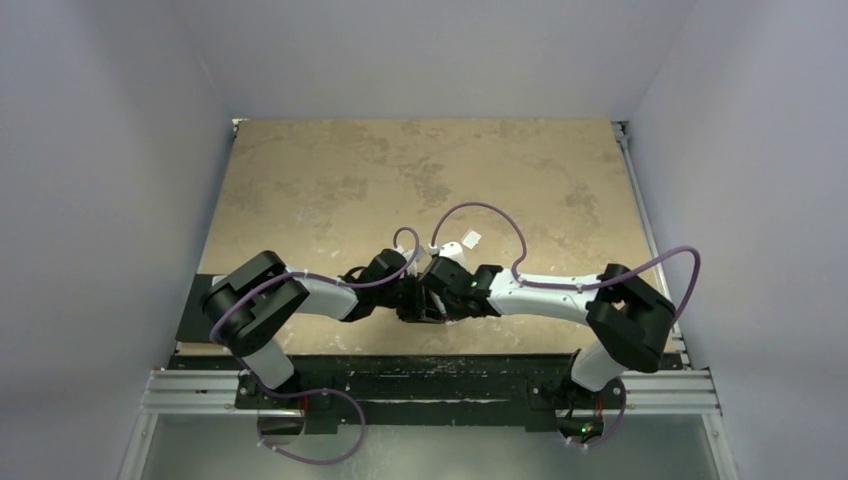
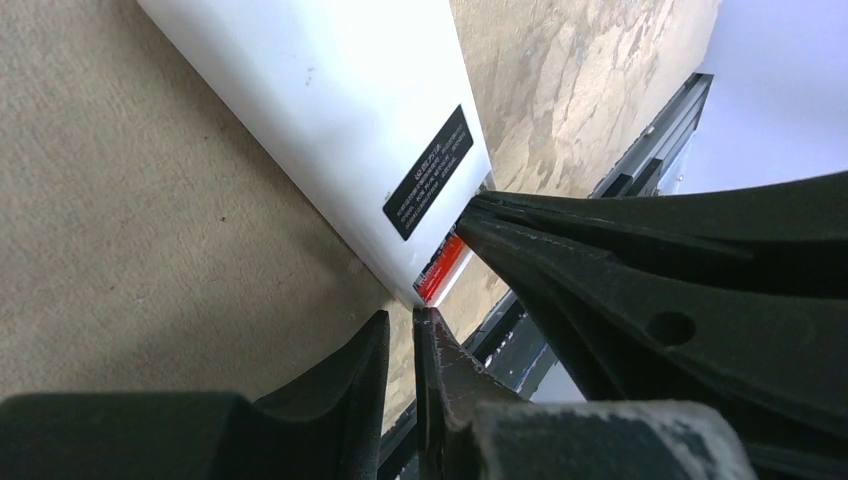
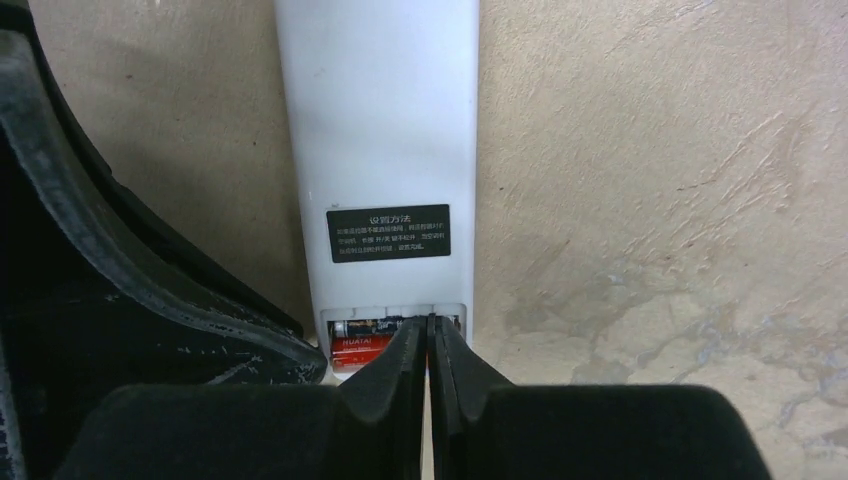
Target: Load the batteries into the remote control
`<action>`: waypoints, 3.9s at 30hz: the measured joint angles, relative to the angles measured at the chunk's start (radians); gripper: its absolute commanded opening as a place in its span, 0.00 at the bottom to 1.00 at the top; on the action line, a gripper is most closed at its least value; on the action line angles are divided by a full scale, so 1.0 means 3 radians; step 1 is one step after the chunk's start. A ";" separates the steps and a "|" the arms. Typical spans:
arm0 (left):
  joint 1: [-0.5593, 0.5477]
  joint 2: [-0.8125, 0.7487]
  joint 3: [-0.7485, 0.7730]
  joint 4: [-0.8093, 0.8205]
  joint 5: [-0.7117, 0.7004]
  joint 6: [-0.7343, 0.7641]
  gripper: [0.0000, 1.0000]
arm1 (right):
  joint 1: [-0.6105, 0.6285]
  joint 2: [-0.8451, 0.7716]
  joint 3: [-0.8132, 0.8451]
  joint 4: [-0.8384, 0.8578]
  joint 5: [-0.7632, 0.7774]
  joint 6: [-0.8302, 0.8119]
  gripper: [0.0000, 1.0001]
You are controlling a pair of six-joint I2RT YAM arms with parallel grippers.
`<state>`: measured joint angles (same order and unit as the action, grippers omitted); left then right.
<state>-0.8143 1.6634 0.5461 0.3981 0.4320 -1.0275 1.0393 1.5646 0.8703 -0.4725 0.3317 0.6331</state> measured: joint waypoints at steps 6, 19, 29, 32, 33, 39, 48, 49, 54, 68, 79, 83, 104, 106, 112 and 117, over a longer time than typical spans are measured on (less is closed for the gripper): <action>0.0000 0.0000 0.0000 0.0001 0.0001 0.0010 0.16 | 0.0131 0.0181 0.0216 -0.0266 0.0259 0.0113 0.15; 0.0000 -0.0005 0.0000 0.0001 0.0004 0.0085 0.16 | 0.0142 0.0024 0.0278 -0.0561 0.0287 0.0298 0.27; 0.0000 -0.0202 0.0072 -0.0281 -0.0020 0.0201 0.30 | 0.0141 -0.0440 0.0491 -0.0765 0.0439 0.0244 0.38; 0.0000 -0.0356 0.0116 -0.0427 -0.0070 0.0271 0.40 | 0.0131 -0.0510 0.0575 -0.0820 0.0572 0.0189 0.41; 0.0000 -0.0423 0.0127 -0.0490 -0.0090 0.0299 0.43 | 0.0123 -0.0523 0.0585 -0.0828 0.0594 0.0183 0.42; 0.0000 -0.0902 0.0245 -0.0971 -0.0286 0.0497 0.56 | -0.0155 -0.0628 0.0608 -0.0818 0.0664 -0.0011 0.55; 0.0000 -0.1517 0.0558 -0.1834 -0.0701 0.0842 0.77 | -0.0701 -0.0601 0.0619 -0.0459 0.0455 -0.0378 0.65; 0.0000 -0.1577 0.0584 -0.1921 -0.0753 0.0880 0.78 | -0.0739 -0.0562 0.0635 -0.0421 0.0413 -0.0395 0.65; 0.0000 -0.1841 0.0697 -0.2355 -0.1062 0.1040 0.90 | -0.0895 -0.0327 0.0718 -0.0216 0.0266 -0.0390 0.68; 0.0000 -0.2433 0.0847 -0.2989 -0.1595 0.1385 0.95 | -0.1198 0.0492 0.1099 0.0130 0.0148 0.0128 0.59; 0.0000 -0.2735 0.0678 -0.2954 -0.1447 0.1469 0.96 | -0.1246 0.0994 0.1479 -0.0033 0.0539 0.0801 0.46; 0.0000 -0.2735 0.0675 -0.2949 -0.1395 0.1489 0.96 | -0.1250 0.1161 0.1687 -0.0146 0.0673 0.0927 0.43; 0.0000 -0.2733 0.0635 -0.2848 -0.1161 0.1490 0.96 | -0.1269 0.1583 0.1924 -0.0556 0.0852 0.1205 0.36; 0.0000 -0.2735 0.0635 -0.2848 -0.1161 0.1490 0.96 | -0.1270 0.1587 0.1949 -0.0557 0.0853 0.1205 0.34; 0.0000 -0.2743 0.0635 -0.2850 -0.1162 0.1490 0.96 | -0.1284 0.1588 0.1986 -0.0561 0.0860 0.1219 0.30; 0.0000 -0.2767 0.0635 -0.2850 -0.1165 0.1490 0.96 | -0.1284 0.1595 0.1985 -0.0566 0.0860 0.1244 0.23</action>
<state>-0.8143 0.8333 0.7364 -0.4568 0.0826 -0.5804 0.6540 2.0430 1.4658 -0.6422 0.5896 1.0061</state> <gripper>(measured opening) 0.959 0.283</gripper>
